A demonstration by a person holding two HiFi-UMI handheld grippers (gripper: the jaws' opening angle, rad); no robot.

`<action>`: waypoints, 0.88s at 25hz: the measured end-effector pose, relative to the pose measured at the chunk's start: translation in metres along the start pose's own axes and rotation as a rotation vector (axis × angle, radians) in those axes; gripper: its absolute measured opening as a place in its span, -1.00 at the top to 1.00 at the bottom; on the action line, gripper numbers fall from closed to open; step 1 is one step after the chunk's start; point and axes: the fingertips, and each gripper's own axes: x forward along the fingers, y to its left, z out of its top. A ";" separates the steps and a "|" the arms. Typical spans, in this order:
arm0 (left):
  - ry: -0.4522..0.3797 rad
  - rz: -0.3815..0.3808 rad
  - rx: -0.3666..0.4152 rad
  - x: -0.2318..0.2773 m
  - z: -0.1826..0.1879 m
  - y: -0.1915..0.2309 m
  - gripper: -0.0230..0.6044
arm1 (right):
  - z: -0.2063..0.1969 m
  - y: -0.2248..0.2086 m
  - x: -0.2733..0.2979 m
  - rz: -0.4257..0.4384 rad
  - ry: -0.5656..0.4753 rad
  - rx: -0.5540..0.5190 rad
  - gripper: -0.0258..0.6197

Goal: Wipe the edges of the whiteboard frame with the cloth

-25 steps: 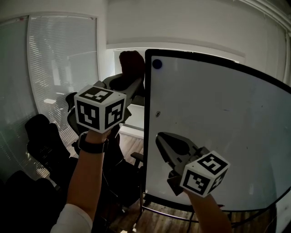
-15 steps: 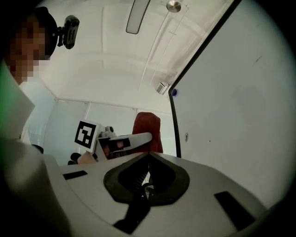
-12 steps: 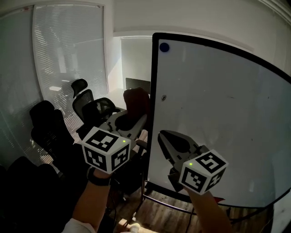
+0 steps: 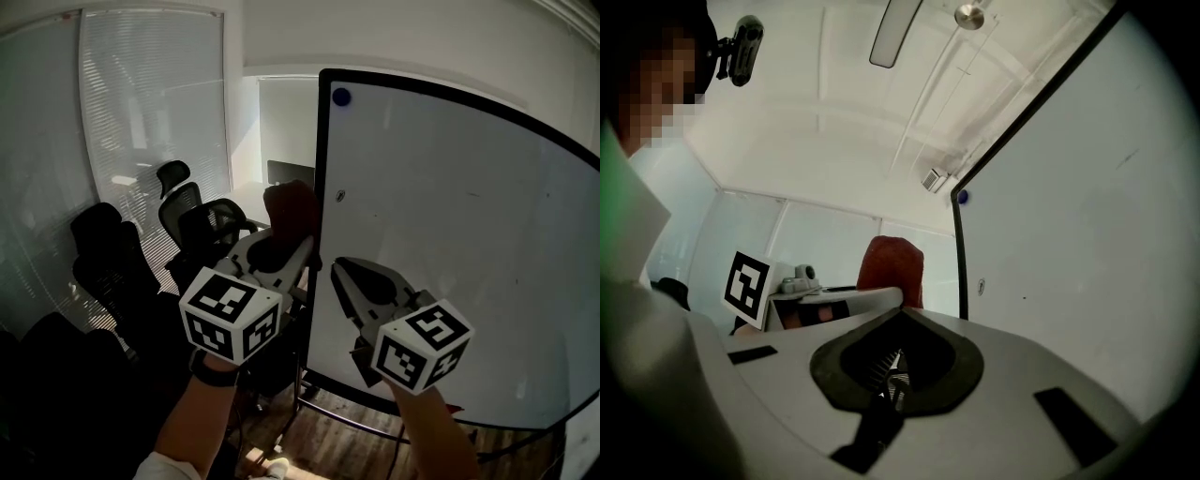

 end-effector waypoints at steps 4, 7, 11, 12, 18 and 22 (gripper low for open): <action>0.007 -0.001 -0.023 -0.014 -0.010 -0.014 0.70 | -0.006 0.010 -0.007 0.017 0.019 -0.017 0.91; 0.016 -0.003 -0.038 -0.024 -0.020 -0.024 0.70 | -0.011 0.014 -0.015 0.018 0.021 -0.005 0.91; 0.018 -0.007 -0.063 -0.040 -0.025 -0.037 0.70 | -0.016 0.023 -0.027 0.028 0.017 0.022 0.91; 0.018 -0.009 -0.070 -0.046 -0.027 -0.042 0.70 | -0.019 0.028 -0.031 0.033 0.017 0.028 0.91; 0.034 -0.023 -0.096 -0.076 -0.044 -0.067 0.70 | -0.039 0.049 -0.052 0.046 0.025 0.055 0.91; 0.053 -0.029 -0.119 -0.085 -0.056 -0.077 0.70 | -0.048 0.055 -0.061 0.044 0.020 0.074 0.91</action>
